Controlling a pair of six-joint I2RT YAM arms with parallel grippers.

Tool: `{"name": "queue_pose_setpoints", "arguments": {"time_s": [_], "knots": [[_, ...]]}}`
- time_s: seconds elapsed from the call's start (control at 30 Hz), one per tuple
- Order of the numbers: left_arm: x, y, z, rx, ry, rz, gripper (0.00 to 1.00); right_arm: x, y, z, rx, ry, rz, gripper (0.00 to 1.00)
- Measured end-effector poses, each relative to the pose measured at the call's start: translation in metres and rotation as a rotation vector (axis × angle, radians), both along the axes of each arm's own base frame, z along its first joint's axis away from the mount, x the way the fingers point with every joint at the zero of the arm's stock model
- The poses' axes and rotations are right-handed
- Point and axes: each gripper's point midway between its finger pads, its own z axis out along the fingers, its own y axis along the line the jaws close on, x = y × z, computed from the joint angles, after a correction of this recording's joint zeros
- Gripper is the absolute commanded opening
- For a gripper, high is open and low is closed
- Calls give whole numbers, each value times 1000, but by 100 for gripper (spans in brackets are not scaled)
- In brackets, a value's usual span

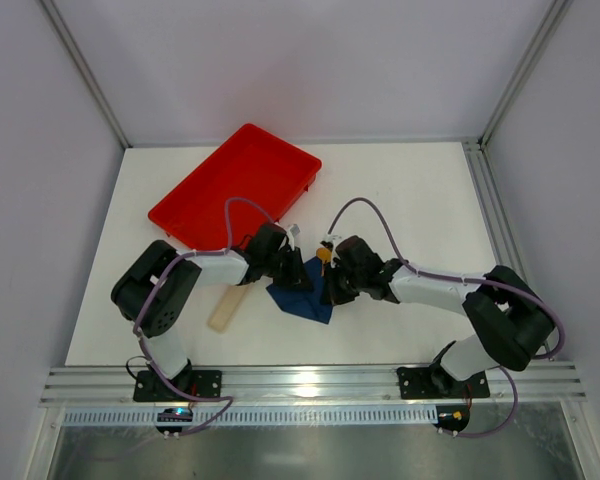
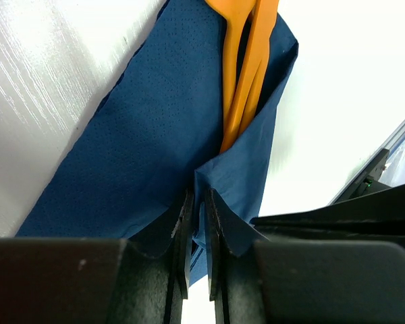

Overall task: Place the utensils on the paper napkin and roll it up
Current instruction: Roll the napkin at the center of the board.

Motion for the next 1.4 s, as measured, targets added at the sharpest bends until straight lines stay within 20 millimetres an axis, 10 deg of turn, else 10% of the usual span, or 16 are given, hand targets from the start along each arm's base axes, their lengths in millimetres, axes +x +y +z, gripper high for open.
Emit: {"name": "queue_pose_setpoints", "arguments": {"time_s": [0.63, 1.4], "knots": [[7, 13, 24, 80, -53, 33, 45, -14, 9, -16, 17, 58, 21, 4], [-15, 4, 45, 43, -87, -11, 30, -13, 7, -16, 10, 56, 15, 4]]}}
